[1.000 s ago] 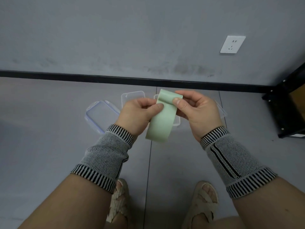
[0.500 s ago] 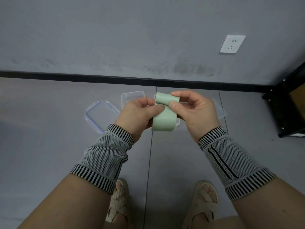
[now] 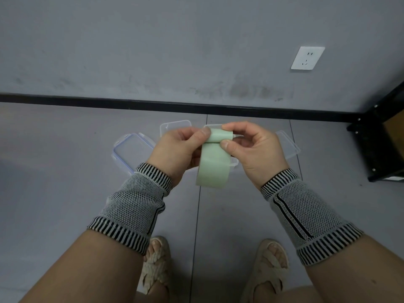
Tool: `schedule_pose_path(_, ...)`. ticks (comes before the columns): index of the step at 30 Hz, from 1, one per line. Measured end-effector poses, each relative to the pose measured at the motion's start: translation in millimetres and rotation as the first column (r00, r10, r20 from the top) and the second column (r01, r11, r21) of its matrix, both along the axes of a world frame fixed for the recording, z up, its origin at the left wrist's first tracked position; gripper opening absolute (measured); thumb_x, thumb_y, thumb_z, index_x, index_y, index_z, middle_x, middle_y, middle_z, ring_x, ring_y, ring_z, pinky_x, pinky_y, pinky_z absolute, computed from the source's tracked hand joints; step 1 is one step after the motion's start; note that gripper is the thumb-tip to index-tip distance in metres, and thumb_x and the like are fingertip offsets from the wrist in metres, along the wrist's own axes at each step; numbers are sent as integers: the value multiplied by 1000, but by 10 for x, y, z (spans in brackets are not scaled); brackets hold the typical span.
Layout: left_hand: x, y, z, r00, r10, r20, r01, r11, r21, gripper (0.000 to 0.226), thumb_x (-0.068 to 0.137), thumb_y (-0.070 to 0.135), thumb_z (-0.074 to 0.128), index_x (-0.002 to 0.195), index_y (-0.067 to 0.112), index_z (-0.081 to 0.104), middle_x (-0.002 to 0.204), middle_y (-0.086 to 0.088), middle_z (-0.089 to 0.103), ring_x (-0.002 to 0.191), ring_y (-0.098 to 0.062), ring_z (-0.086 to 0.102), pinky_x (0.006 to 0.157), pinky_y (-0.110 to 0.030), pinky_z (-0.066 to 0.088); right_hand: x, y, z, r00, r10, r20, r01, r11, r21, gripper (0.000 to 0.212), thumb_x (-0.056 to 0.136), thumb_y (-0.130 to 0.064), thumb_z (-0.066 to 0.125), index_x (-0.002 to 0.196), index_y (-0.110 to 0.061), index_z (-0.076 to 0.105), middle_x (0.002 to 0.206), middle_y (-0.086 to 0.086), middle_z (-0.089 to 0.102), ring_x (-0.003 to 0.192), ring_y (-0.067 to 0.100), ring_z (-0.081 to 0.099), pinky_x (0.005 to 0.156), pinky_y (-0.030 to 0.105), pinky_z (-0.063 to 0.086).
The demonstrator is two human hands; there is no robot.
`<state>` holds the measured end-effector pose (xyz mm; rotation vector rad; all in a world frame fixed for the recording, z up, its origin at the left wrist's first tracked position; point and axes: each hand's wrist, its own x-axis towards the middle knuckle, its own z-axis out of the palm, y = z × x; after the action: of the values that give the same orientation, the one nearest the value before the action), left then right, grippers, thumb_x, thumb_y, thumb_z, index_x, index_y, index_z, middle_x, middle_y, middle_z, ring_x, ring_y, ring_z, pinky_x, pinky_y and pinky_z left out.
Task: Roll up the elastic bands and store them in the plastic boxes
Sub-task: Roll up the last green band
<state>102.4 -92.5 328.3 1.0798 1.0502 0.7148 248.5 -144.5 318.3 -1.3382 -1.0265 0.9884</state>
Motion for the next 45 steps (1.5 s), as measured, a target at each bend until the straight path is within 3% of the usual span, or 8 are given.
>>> schedule_pose_path(3,-10,8,-11,1000,1,18,-1,1000,-13,23,92,16,56,106,-1,61,91,-16,66,83,-25,65,80,-38,55,-4,7,-24,993,-41,-110,36,998,-42,37,79,8,68,107,-16,63,107,9,68,88,15,69,84,33,57)
schedule_pose_path(6,-9,6,-6,999,10,31,-9,1000,-19,17,91,12,58,107,6,61,97,-17,64,89,-26,63,90,-45,51,1,12,-43,987,-62,-150,50,996,-78,35,80,6,67,111,-11,63,108,11,69,95,18,69,88,37,55)
schedule_pose_path(15,-21,3,-15,999,-35,14,34,998,52,15,91,2,55,98,14,60,87,-11,71,81,-23,68,81,-38,55,34,46,-57,975,-58,-213,31,991,-126,16,85,-4,65,99,-12,68,100,14,70,92,25,70,83,45,57)
schedule_pose_path(19,-8,3,-21,999,-11,45,10,1000,26,19,87,-3,58,99,12,61,88,-10,72,85,-24,67,83,-38,55,59,36,-50,987,-36,-160,21,995,-94,21,84,0,66,97,-16,68,100,13,71,91,25,70,81,41,57)
schedule_pose_path(25,-5,1,8,998,-11,58,14,999,-42,16,90,8,58,104,2,64,93,-15,70,79,-21,70,67,-29,58,72,23,-45,988,-18,-151,12,999,-45,26,83,7,64,97,-15,67,106,17,68,92,29,69,81,43,57)
schedule_pose_path(31,-25,11,-6,999,23,30,-24,1000,17,18,89,5,59,107,3,62,94,-16,70,81,-23,70,72,-33,59,53,27,-51,982,-14,-188,2,998,-64,28,82,8,64,99,-14,67,106,15,69,93,27,69,82,41,57)
schedule_pose_path(35,-35,22,-14,999,27,38,-28,999,16,27,89,2,57,116,1,58,99,-22,69,87,-28,69,78,-37,58,24,47,-44,953,-60,-297,22,991,-132,17,87,-6,63,103,-12,66,100,12,70,87,23,70,72,33,58)
schedule_pose_path(45,-13,9,-5,995,15,104,-10,999,-50,26,83,-7,61,105,7,62,91,-12,72,82,-23,71,73,-31,58,50,43,-50,973,-79,-216,55,992,-116,14,84,-1,66,93,-12,68,94,14,71,86,25,71,77,37,58)
